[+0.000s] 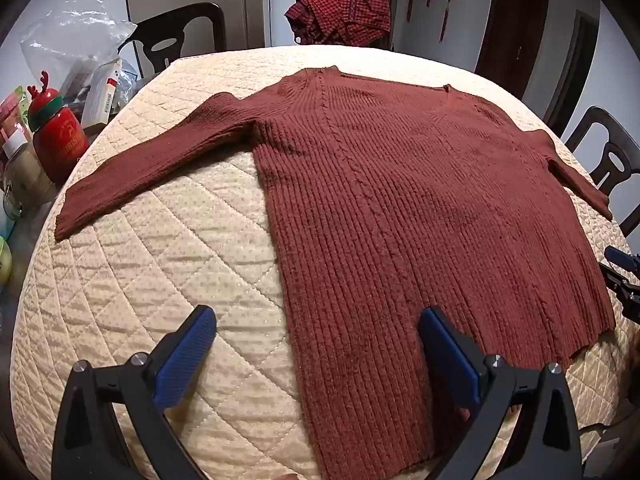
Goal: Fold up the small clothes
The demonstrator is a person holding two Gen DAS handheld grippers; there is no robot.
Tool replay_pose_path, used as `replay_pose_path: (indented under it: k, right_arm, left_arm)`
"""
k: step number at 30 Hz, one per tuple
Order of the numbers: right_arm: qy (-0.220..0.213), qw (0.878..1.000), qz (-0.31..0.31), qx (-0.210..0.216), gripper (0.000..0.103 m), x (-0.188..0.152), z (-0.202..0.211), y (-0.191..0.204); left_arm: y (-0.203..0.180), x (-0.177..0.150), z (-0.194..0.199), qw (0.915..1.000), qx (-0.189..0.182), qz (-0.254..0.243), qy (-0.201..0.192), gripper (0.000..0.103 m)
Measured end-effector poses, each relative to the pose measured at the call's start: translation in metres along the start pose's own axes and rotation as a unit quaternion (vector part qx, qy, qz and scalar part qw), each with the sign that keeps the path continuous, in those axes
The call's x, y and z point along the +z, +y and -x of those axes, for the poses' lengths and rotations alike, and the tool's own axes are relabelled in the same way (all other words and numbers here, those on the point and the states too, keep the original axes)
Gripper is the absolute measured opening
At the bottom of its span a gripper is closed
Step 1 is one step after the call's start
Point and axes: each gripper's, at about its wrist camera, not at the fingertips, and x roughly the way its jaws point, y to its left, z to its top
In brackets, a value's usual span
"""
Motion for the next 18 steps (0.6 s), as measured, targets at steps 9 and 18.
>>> replay_pose_path:
  k: [9,18]
  right_arm:
    - [-0.011,1.0,0.0,0.0,0.073,-0.0017,0.001,0.0003]
    - [-0.012,1.0,0.0,-0.001,0.073,-0.0013,0.0009,0.0002]
  left_arm:
    - [-0.0003,-0.0021,0.0023,1.0,0.001,0.001,-0.006,0.103]
    - [-0.0005,-0.0044,0.0025,0.9999,0.001,0.002,-0.01,0.103]
